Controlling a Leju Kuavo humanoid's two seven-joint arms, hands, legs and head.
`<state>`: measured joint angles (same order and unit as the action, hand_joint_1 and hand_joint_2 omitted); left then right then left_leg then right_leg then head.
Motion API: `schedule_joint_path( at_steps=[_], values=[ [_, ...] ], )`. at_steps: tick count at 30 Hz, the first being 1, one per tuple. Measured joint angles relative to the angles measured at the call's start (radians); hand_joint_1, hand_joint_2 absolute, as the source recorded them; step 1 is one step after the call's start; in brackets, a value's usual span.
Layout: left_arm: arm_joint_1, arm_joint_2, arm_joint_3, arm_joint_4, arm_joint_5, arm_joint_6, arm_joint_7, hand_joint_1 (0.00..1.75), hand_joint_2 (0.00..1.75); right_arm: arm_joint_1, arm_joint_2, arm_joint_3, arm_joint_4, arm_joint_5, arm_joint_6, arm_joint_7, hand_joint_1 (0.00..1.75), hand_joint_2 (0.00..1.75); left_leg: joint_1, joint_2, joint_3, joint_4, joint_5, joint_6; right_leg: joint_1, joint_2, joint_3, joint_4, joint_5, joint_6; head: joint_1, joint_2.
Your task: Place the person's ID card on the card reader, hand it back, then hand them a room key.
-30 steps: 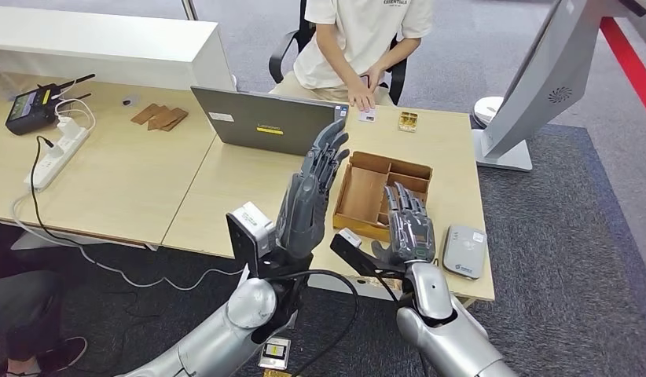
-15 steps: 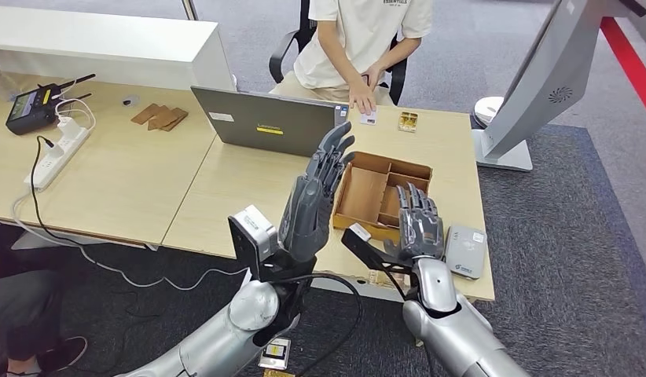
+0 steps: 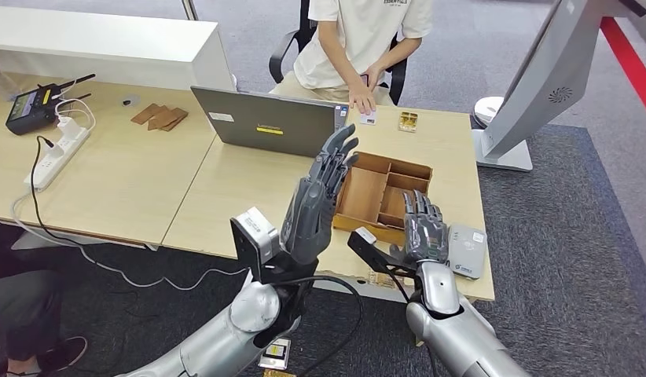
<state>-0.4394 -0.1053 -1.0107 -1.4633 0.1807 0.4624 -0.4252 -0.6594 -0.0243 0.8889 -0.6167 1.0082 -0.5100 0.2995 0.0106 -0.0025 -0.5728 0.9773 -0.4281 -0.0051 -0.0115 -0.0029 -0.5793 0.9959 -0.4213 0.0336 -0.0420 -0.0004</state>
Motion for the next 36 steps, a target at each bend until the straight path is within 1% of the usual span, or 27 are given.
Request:
schedule_joint_path(
  at_steps=[12, 14, 15, 18, 19, 32, 36],
  values=[
    [-0.001, 0.000, -0.008, 0.000, 0.005, -0.006, -0.012, 0.00, 0.00, -0.004, 0.005, 0.000, 0.031, -0.003, -0.013, -0.015, 0.00, 1.75, 0.000, 0.000, 0.000, 0.000, 0.000, 0.000, 0.000, 0.000, 0.000, 0.000, 0.000, 0.000, 0.000, 0.000],
    [-0.001, 0.000, -0.009, 0.000, 0.005, -0.007, -0.012, 0.00, 0.00, -0.004, 0.006, 0.000, 0.035, -0.003, -0.013, -0.016, 0.03, 1.75, 0.000, 0.000, 0.000, 0.000, 0.000, 0.000, 0.000, 0.000, 0.000, 0.000, 0.000, 0.000, 0.000, 0.000],
    [-0.001, 0.000, -0.010, 0.000, 0.005, -0.007, -0.012, 0.00, 0.00, -0.005, 0.007, 0.000, 0.036, -0.003, -0.013, -0.017, 0.42, 1.75, 0.000, 0.000, 0.000, 0.000, 0.000, 0.000, 0.000, 0.000, 0.000, 0.000, 0.000, 0.000, 0.000, 0.000],
    [-0.001, 0.000, -0.010, 0.000, 0.005, -0.009, -0.012, 0.00, 0.00, -0.005, 0.011, 0.000, 0.041, -0.004, -0.015, -0.021, 1.70, 1.75, 0.000, 0.000, 0.000, 0.000, 0.000, 0.000, 0.000, 0.000, 0.000, 0.000, 0.000, 0.000, 0.000, 0.000],
    [-0.001, 0.000, -0.011, 0.001, 0.005, -0.010, -0.012, 0.00, 0.00, -0.006, 0.012, 0.000, 0.043, -0.005, -0.016, -0.022, 1.75, 1.75, 0.000, 0.000, 0.000, 0.000, 0.000, 0.000, 0.000, 0.000, 0.000, 0.000, 0.000, 0.000, 0.000, 0.000],
    [-0.003, 0.000, -0.012, 0.003, 0.005, -0.014, -0.010, 0.00, 0.00, -0.010, 0.022, -0.001, 0.059, -0.024, -0.012, -0.041, 1.75, 1.75, 0.000, 0.000, 0.000, 0.000, 0.000, 0.000, 0.000, 0.000, 0.000, 0.000, 0.000, 0.000, 0.000, 0.000],
    [-0.004, 0.000, -0.013, 0.003, 0.005, -0.014, -0.008, 0.00, 0.00, -0.011, 0.023, -0.002, 0.063, -0.025, -0.013, -0.041, 1.64, 1.75, 0.000, 0.000, 0.000, 0.000, 0.000, 0.000, 0.000, 0.000, 0.000, 0.000, 0.000, 0.000, 0.000, 0.000]
  ],
)
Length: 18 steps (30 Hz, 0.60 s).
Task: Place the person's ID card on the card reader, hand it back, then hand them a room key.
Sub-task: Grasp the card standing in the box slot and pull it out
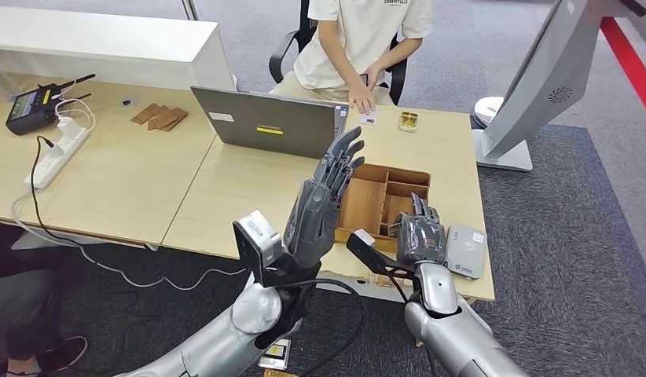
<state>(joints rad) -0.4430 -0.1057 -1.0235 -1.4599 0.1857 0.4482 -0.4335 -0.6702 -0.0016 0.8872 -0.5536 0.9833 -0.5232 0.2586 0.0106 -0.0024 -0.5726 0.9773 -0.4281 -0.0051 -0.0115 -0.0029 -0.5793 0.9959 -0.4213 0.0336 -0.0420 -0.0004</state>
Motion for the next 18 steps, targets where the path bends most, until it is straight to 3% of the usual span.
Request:
schedule_joint_path(
  at_steps=[4, 10, 18],
  values=[
    [0.000, 0.000, 0.000, 0.000, 0.000, 0.000, 0.004, 0.00, 0.00, 0.000, 0.002, 0.000, 0.002, -0.004, -0.005, 0.000, 1.61, 1.75, 0.000, 0.000, 0.000, 0.000, 0.000, 0.000, 0.000, 0.000, 0.000, 0.000, 0.000, 0.000, 0.000, 0.000],
    [0.000, -0.001, -0.001, 0.001, 0.000, 0.000, 0.007, 0.00, 0.00, 0.001, 0.006, -0.001, 0.007, -0.006, -0.022, -0.008, 1.69, 1.75, 0.000, 0.000, 0.000, 0.000, 0.000, 0.000, 0.000, 0.000, 0.000, 0.000, 0.000, 0.000, 0.000, 0.000],
    [-0.001, -0.003, -0.003, 0.004, 0.000, 0.002, 0.007, 0.00, 0.00, -0.006, 0.012, -0.014, -0.002, 0.006, -0.103, -0.019, 1.72, 1.75, 0.000, 0.000, 0.000, 0.000, 0.000, 0.000, 0.000, 0.000, 0.000, 0.000, 0.000, 0.000, 0.000, 0.000]
  ],
)
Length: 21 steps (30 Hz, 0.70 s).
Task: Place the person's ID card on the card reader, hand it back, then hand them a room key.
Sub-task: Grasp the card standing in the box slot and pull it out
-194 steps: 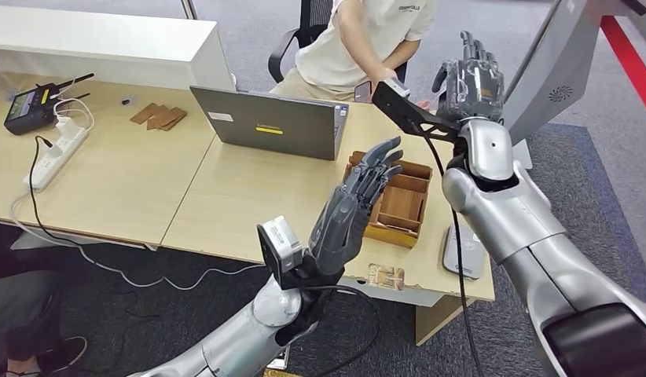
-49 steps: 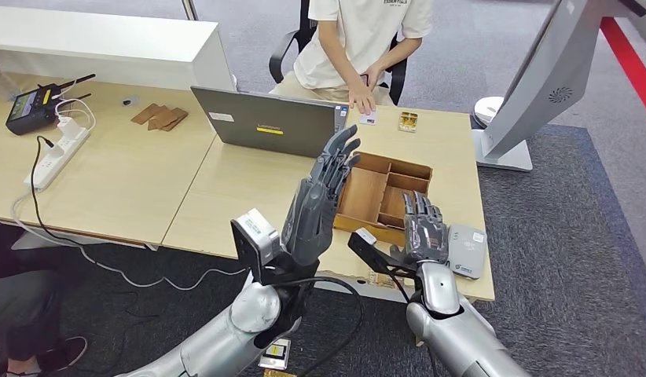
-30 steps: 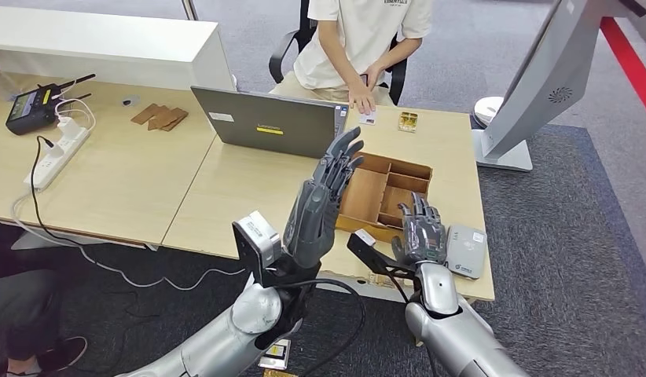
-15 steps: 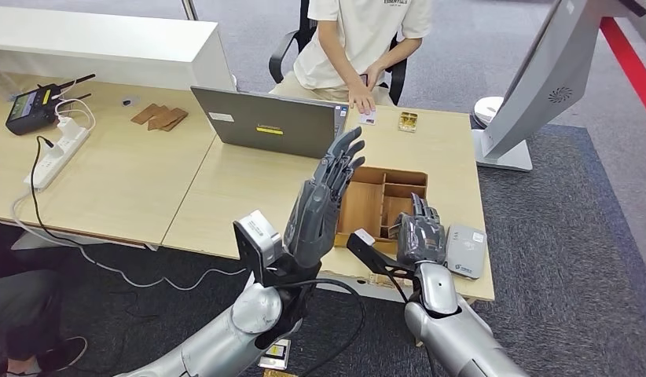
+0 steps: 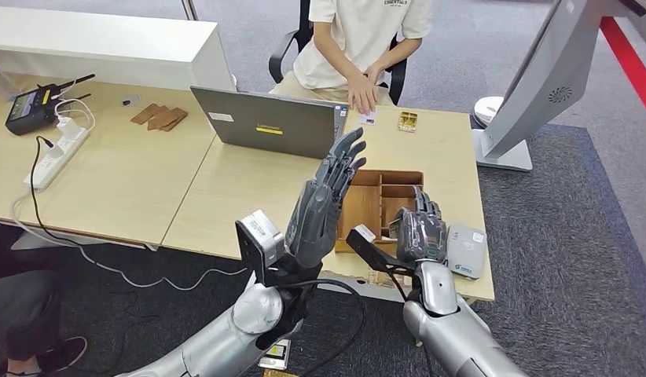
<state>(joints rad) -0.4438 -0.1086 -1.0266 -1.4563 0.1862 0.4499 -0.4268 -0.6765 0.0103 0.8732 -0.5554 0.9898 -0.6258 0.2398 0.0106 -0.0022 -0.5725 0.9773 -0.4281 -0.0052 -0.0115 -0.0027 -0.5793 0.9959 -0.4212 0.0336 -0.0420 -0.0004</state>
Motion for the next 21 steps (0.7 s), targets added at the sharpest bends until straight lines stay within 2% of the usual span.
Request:
schedule_joint_path(
  at_steps=[7, 11, 18, 21],
  values=[
    [0.000, 0.000, -0.001, 0.011, -0.001, -0.009, -0.005, 0.00, 0.00, -0.044, -0.010, -0.022, -0.080, 0.054, -0.036, 0.037, 1.65, 1.75, 0.000, 0.000, 0.000, 0.000, 0.000, 0.000, 0.000, 0.000, 0.000, 0.000, 0.000, 0.000, 0.000, 0.000],
    [0.000, -0.002, -0.002, 0.019, -0.002, -0.010, -0.006, 0.00, 0.00, -0.079, -0.033, -0.049, -0.171, 0.090, -0.012, 0.074, 1.58, 1.75, 0.000, 0.000, 0.000, 0.000, 0.000, 0.000, 0.000, 0.000, 0.000, 0.000, 0.000, 0.000, 0.000, 0.000],
    [0.001, -0.006, -0.002, 0.028, -0.006, -0.011, -0.008, 0.00, 0.00, -0.114, -0.071, -0.089, -0.306, 0.126, 0.029, 0.101, 1.54, 1.75, 0.000, 0.000, 0.000, 0.000, 0.000, 0.000, 0.000, 0.000, 0.000, 0.000, 0.000, 0.000, 0.000, 0.000],
    [0.001, -0.008, -0.002, 0.032, -0.009, -0.015, -0.010, 0.00, 0.00, -0.118, -0.083, -0.102, -0.351, 0.130, 0.035, 0.104, 1.58, 1.75, 0.000, 0.000, 0.000, 0.000, 0.000, 0.000, 0.000, 0.000, 0.000, 0.000, 0.000, 0.000, 0.000, 0.000]
  ],
)
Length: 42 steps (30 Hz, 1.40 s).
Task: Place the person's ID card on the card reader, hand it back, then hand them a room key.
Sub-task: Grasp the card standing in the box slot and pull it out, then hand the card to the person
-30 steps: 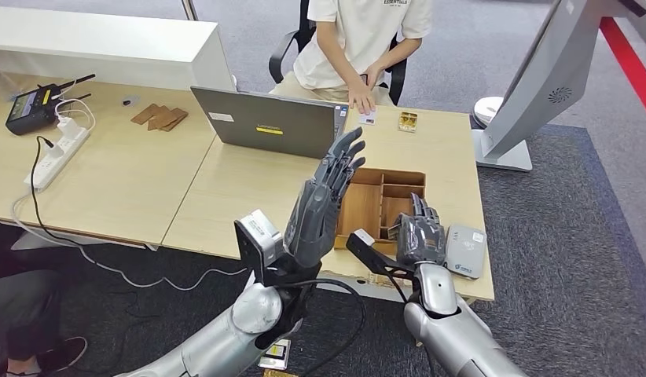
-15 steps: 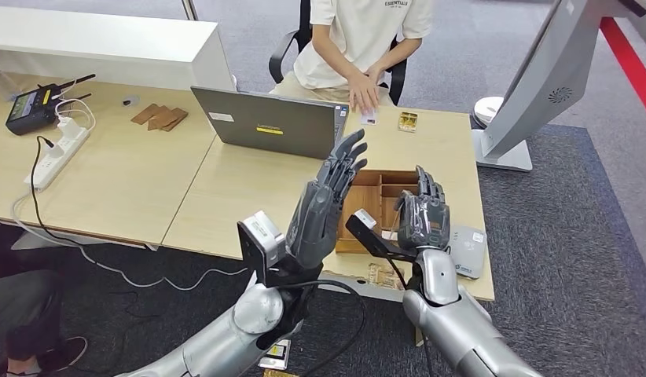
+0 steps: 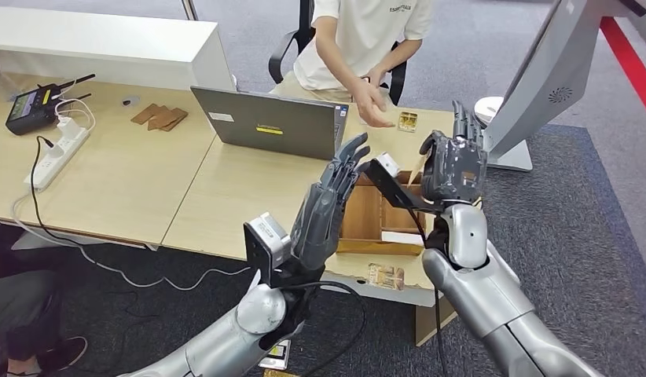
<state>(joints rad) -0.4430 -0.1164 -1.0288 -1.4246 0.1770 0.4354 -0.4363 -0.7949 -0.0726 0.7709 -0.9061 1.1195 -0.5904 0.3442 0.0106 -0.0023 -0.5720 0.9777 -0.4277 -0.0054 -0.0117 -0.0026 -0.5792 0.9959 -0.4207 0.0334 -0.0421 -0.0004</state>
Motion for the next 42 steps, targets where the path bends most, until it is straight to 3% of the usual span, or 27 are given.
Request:
schedule_joint_path(
  at_steps=[5, 10, 16, 21, 32, 34, 36, 38, 42],
  values=[
    [0.000, -0.009, 0.000, 0.007, -0.002, -0.027, -0.001, 0.00, 0.00, -0.009, -0.016, -0.012, -0.057, 0.024, 0.032, 0.013, 1.73, 1.75, 0.000, 0.000, 0.000, 0.000, 0.000, 0.000, 0.000, 0.000, 0.000, 0.000, 0.000, 0.000, 0.000, 0.000],
    [-0.005, -0.031, 0.000, 0.025, 0.005, -0.079, -0.021, 0.00, 0.00, -0.080, -0.017, -0.017, -0.057, 0.008, 0.124, 0.012, 1.75, 1.75, 0.000, 0.000, 0.000, 0.000, 0.000, 0.000, 0.000, 0.000, 0.000, 0.000, 0.000, 0.000, 0.000, 0.000],
    [-0.024, -0.069, -0.001, 0.066, 0.024, -0.150, -0.062, 0.00, 0.00, -0.215, 0.003, -0.012, 0.053, -0.059, 0.229, -0.006, 1.75, 1.75, 0.000, 0.000, 0.000, 0.000, 0.000, 0.000, 0.000, 0.000, 0.000, 0.000, 0.001, 0.000, 0.000, 0.000],
    [-0.037, -0.096, -0.002, 0.104, 0.033, -0.186, -0.079, 0.00, 0.00, -0.304, 0.030, 0.000, 0.174, -0.042, 0.290, 0.015, 1.75, 1.75, 0.000, 0.000, 0.000, 0.000, 0.000, 0.000, 0.000, 0.000, 0.000, 0.000, 0.001, 0.000, 0.000, 0.000],
    [-0.047, -0.117, -0.002, 0.145, 0.049, -0.180, -0.082, 0.00, 0.00, -0.355, 0.087, 0.027, 0.324, -0.032, 0.308, 0.026, 1.71, 1.75, 0.000, 0.000, 0.000, 0.000, 0.000, 0.000, 0.000, -0.001, 0.000, 0.000, 0.001, 0.000, 0.000, 0.000],
    [-0.047, -0.117, -0.002, 0.146, 0.054, -0.173, -0.079, 0.00, 0.00, -0.355, 0.093, 0.031, 0.346, -0.036, 0.307, 0.026, 1.59, 1.75, 0.000, 0.000, -0.001, 0.000, 0.000, 0.000, 0.000, -0.001, 0.000, 0.000, 0.001, 0.000, 0.000, 0.000],
    [-0.046, -0.117, -0.003, 0.147, 0.056, -0.171, -0.078, 0.00, 0.00, -0.355, 0.096, 0.034, 0.363, -0.039, 0.306, 0.026, 0.75, 1.75, 0.000, 0.000, -0.001, 0.000, 0.000, 0.000, 0.000, -0.001, 0.000, 0.000, 0.001, 0.000, 0.000, 0.000],
    [-0.046, -0.117, -0.004, 0.148, 0.058, -0.171, -0.077, 0.00, 0.00, -0.355, 0.097, 0.038, 0.376, -0.040, 0.305, 0.026, 0.00, 1.75, 0.000, 0.000, -0.001, 0.000, 0.000, 0.000, 0.000, -0.001, 0.000, 0.000, 0.001, 0.000, 0.000, 0.000],
    [-0.046, -0.117, -0.010, 0.148, 0.061, -0.167, -0.073, 0.00, 0.00, -0.355, 0.098, 0.046, 0.400, -0.041, 0.301, 0.035, 0.00, 1.75, -0.001, 0.000, -0.001, 0.000, 0.000, 0.000, 0.000, 0.000, 0.000, 0.000, 0.001, 0.001, 0.000, 0.000]
  ],
)
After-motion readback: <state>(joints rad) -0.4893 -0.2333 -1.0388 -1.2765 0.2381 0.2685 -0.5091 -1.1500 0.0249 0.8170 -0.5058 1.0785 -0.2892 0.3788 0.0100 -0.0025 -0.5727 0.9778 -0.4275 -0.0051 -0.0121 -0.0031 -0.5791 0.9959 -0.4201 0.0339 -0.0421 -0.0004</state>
